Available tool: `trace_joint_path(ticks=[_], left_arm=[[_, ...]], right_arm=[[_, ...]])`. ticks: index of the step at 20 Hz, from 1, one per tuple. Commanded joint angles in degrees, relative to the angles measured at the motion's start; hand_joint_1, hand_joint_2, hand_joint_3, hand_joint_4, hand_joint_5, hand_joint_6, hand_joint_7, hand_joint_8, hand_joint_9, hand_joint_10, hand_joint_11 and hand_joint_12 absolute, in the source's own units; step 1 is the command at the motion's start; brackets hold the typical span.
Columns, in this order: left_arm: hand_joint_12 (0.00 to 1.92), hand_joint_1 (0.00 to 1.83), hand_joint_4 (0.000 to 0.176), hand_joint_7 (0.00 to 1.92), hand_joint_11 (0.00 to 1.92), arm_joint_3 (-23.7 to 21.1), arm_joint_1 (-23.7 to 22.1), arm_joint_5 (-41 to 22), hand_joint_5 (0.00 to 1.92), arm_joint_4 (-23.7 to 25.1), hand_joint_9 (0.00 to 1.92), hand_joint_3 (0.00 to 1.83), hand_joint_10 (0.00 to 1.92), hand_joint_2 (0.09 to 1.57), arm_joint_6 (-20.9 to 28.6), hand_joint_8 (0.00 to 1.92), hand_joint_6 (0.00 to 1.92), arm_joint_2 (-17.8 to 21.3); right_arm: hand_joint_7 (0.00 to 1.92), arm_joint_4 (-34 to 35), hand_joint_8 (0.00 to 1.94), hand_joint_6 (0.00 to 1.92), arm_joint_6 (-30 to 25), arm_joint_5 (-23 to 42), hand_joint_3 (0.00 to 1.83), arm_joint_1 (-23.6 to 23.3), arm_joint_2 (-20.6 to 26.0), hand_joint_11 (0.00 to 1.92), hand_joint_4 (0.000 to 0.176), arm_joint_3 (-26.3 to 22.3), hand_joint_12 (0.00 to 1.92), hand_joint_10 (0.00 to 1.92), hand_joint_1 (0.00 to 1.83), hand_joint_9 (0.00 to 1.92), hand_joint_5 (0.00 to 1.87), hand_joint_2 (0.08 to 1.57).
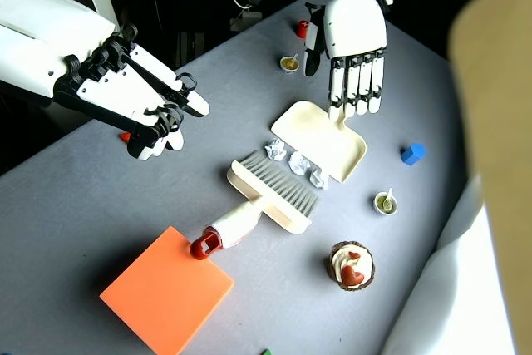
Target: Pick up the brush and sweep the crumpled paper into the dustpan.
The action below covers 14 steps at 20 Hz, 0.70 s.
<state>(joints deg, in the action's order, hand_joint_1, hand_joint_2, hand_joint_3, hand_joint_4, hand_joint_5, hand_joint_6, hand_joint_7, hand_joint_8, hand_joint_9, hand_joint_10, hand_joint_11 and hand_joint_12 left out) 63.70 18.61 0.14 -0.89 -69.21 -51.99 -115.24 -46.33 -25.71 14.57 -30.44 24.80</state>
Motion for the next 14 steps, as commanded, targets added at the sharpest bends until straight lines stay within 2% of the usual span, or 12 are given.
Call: trace_joint_path(ticks=[1,6,9,10,11,12,14], left_arm=[[0.11,0.0,0.0,0.19,0.07,0.66,-1.07,-5.42,0.13,0.15,0.18,0.01,0.01,0.92,-0.63,0.0,0.0,0.31],[0.09,0.0,0.0,0.14,0.07,1.32,-2.21,-5.21,0.09,0.1,0.14,0.01,0.0,0.95,-1.8,0.0,0.0,0.21],[0.1,0.0,0.0,0.17,0.11,1.76,-2.09,-6.62,0.1,-0.49,0.18,0.0,0.01,0.94,-3.13,0.01,0.01,0.21],[0.1,0.0,0.0,0.17,0.11,1.88,-2.09,-7.04,0.09,-4.59,0.17,0.01,0.01,0.96,-7.31,0.01,0.0,0.21],[0.09,0.0,0.0,0.15,0.1,1.93,-2.01,-7.97,0.08,-10.73,0.16,0.01,0.0,0.97,-13.32,0.0,0.0,0.21],[0.1,0.06,0.0,0.16,0.11,1.9,-1.63,-9.62,0.09,-18.09,0.17,0.01,0.01,0.97,-20.45,0.0,0.0,0.21],[0.07,0.25,0.0,0.11,0.07,1.51,-0.4,-13.38,0.05,-29.07,0.12,0.02,0.0,1.03,-31.1,0.0,0.0,0.36]], right_arm=[[0.17,-2.44,0.0,0.0,0.11,-3.37,0.0,-0.47,0.37,0.16,0.0,-0.18,0.06,0.0,0.0,0.17,0.12,0.92],[0.11,-2.5,0.0,0.0,0.11,-3.62,0.01,-0.47,0.36,0.11,0.0,-0.17,0.03,0.0,0.0,0.12,0.07,0.94],[0.13,-2.5,0.01,0.01,0.11,-3.78,0.01,-0.47,0.36,0.14,0.0,-0.17,0.03,0.01,0.0,0.14,0.08,0.96],[0.16,-2.5,0.0,0.0,0.11,-3.79,0.0,-0.47,0.36,0.16,0.0,-0.17,0.03,0.01,0.0,0.16,0.11,0.97],[0.16,-2.5,0.0,0.0,0.11,-3.79,0.0,-0.47,0.35,0.15,0.0,-0.17,0.02,0.0,0.0,0.16,0.11,0.97],[0.17,-2.5,0.0,0.0,0.11,-3.79,0.0,-0.47,0.34,0.15,0.0,-0.17,0.02,0.0,0.0,0.16,0.11,0.98],[0.16,-2.51,0.0,0.0,0.11,-3.79,0.0,-0.47,0.33,0.14,0.0,-0.17,0.02,0.0,0.0,0.16,0.12,0.98]])
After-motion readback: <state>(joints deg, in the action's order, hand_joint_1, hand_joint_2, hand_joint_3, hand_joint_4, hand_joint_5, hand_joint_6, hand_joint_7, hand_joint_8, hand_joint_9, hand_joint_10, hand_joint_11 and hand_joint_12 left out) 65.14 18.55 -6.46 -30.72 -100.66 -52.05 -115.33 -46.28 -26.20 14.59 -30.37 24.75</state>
